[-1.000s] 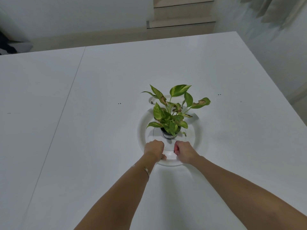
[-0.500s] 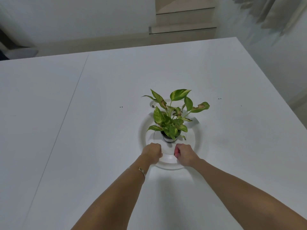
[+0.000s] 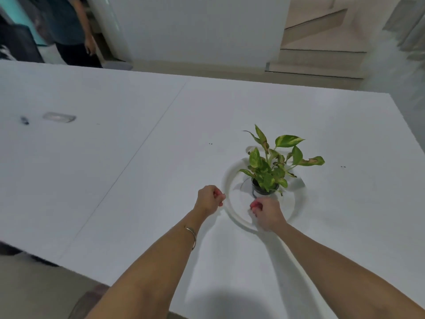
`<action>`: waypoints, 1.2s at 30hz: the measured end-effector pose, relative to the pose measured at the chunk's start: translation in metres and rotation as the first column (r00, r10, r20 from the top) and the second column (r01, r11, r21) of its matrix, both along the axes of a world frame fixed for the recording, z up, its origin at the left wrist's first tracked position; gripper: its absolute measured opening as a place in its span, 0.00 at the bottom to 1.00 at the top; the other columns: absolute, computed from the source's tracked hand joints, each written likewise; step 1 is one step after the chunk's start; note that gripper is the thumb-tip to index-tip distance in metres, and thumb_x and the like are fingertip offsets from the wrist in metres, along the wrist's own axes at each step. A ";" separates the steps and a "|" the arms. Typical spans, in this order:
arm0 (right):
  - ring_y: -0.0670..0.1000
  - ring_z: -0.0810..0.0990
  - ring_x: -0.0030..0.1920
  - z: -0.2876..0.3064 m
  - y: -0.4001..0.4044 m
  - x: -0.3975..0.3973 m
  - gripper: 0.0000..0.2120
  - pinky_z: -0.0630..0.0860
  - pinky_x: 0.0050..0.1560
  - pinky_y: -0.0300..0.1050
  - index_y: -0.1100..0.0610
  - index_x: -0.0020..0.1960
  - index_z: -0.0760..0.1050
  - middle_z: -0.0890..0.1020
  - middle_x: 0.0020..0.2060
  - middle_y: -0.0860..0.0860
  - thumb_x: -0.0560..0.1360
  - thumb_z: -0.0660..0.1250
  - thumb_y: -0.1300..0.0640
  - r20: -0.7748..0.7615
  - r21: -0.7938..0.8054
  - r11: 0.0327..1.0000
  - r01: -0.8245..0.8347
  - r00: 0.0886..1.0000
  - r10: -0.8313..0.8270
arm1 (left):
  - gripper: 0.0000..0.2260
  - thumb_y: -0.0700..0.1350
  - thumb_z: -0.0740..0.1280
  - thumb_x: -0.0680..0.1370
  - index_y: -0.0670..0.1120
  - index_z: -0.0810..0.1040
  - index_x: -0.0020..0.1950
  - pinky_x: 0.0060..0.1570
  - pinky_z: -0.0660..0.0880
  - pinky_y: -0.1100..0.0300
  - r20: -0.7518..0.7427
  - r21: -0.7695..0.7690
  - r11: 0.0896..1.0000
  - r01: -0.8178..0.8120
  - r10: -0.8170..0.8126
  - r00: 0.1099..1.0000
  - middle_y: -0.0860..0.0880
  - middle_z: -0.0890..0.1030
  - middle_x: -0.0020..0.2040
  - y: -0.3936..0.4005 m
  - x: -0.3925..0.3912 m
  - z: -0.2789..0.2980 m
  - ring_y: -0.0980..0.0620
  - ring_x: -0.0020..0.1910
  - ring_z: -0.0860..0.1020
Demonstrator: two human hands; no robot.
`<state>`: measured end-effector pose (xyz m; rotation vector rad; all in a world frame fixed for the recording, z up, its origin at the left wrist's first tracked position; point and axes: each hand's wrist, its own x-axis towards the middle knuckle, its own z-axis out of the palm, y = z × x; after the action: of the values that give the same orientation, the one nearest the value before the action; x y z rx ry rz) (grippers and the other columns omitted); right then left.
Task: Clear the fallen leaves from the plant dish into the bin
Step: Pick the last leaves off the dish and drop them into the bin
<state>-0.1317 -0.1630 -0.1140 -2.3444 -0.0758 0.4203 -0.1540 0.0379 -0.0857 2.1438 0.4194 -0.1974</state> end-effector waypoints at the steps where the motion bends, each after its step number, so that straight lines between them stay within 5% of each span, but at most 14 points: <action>1: 0.50 0.77 0.40 0.002 0.006 0.000 0.09 0.71 0.45 0.39 0.63 0.46 0.81 0.80 0.37 0.53 0.74 0.62 0.68 -0.004 0.003 1.000 -0.009 1.000 0.009 | 0.05 0.41 0.68 0.76 0.41 0.76 0.42 0.29 0.71 0.70 0.000 -0.022 0.999 -0.045 0.045 0.999 0.48 0.78 0.32 0.007 -0.007 0.001 0.58 0.27 0.76; 10: 0.50 0.77 0.31 0.029 0.105 -0.034 0.10 0.77 0.38 0.41 0.63 0.42 0.81 0.82 0.33 0.55 0.73 0.62 0.69 -0.023 0.081 0.990 -0.111 0.993 0.114 | 0.04 0.40 0.68 0.75 0.39 0.77 0.44 0.34 0.76 0.64 0.020 -0.189 0.898 -0.398 0.408 0.913 0.46 0.78 0.34 0.106 -0.106 0.013 0.56 0.29 0.78; 18: 0.53 0.78 0.32 0.036 0.265 -0.127 0.09 0.79 0.39 0.43 0.65 0.44 0.81 0.82 0.37 0.58 0.73 0.62 0.70 -0.081 0.177 0.951 -0.252 0.960 0.269 | 0.04 0.41 0.68 0.75 0.40 0.77 0.44 0.37 0.77 0.64 -0.044 -0.246 0.730 -0.637 0.648 0.760 0.46 0.79 0.34 0.239 -0.242 0.007 0.56 0.31 0.78; 23: 0.52 0.79 0.34 0.034 0.322 -0.177 0.10 0.81 0.42 0.45 0.61 0.43 0.81 0.83 0.36 0.56 0.73 0.62 0.68 -0.092 0.162 0.924 -0.347 0.927 0.365 | 0.07 0.38 0.68 0.76 0.43 0.73 0.39 0.29 0.74 0.68 -0.086 -0.274 0.665 -0.694 0.702 0.707 0.47 0.75 0.31 0.278 -0.287 0.001 0.58 0.25 0.77; 28: 0.52 0.81 0.33 0.013 0.427 -0.280 0.10 0.79 0.44 0.46 0.54 0.37 0.78 0.83 0.32 0.53 0.73 0.64 0.66 -0.133 0.094 0.811 -0.577 0.800 0.585 | 0.12 0.38 0.70 0.74 0.47 0.72 0.33 0.35 0.75 0.62 -0.167 -0.242 0.470 -0.849 0.842 0.513 0.49 0.76 0.28 0.346 -0.409 -0.030 0.55 0.28 0.76; 29: 0.55 0.82 0.36 -0.006 0.464 -0.312 0.09 0.81 0.47 0.49 0.56 0.38 0.79 0.84 0.35 0.56 0.73 0.64 0.66 -0.169 0.080 0.758 -0.647 0.741 0.650 | 0.12 0.38 0.70 0.74 0.47 0.72 0.33 0.38 0.75 0.60 -0.208 -0.247 0.366 -0.897 0.884 0.418 0.49 0.76 0.28 0.369 -0.447 -0.055 0.55 0.28 0.76; 36: 0.60 0.84 0.47 -0.080 0.521 -0.365 0.07 0.80 0.57 0.52 0.61 0.45 0.83 0.86 0.44 0.61 0.73 0.65 0.65 -0.306 -0.035 0.720 -0.693 0.694 0.652 | 0.14 0.34 0.69 0.74 0.47 0.72 0.31 0.47 0.78 0.54 -0.389 -0.253 0.148 -0.956 0.889 0.240 0.59 0.75 0.16 0.380 -0.507 -0.127 0.51 0.30 0.76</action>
<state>-0.4965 0.3581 -0.1942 -2.3066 -0.8294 1.1458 -0.6608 0.4182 -0.2128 1.0334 1.5804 0.2728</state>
